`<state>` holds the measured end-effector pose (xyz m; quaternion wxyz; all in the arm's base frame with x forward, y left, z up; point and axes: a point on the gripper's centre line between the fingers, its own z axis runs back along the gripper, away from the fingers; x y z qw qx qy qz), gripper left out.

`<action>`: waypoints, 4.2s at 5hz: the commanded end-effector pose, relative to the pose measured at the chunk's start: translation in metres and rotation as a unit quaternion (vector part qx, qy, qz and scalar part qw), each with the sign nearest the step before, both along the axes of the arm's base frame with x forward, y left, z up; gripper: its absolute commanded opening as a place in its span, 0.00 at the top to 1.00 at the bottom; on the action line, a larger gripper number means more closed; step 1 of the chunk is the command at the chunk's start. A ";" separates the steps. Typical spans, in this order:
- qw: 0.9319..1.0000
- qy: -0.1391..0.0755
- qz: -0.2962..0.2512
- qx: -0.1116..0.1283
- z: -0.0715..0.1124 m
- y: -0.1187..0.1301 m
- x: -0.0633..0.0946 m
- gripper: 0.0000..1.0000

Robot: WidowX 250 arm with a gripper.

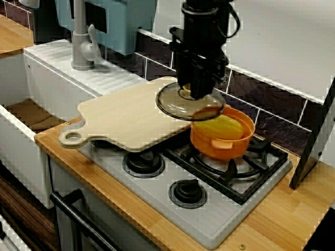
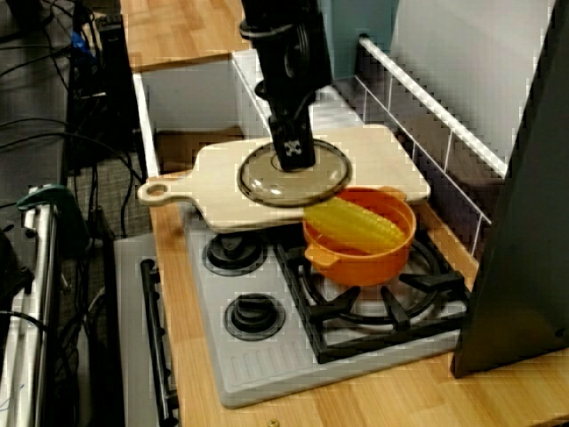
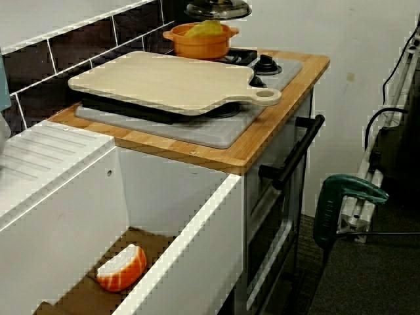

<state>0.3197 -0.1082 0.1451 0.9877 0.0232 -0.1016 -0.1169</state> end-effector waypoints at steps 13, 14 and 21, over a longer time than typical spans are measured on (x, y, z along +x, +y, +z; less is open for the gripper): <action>1.000 0.027 0.002 -0.015 -0.002 -0.008 0.034 1.00; 0.999 0.036 -0.003 -0.014 -0.004 -0.009 0.036 1.00; 0.998 -0.009 0.056 -0.042 0.053 0.076 0.019 1.00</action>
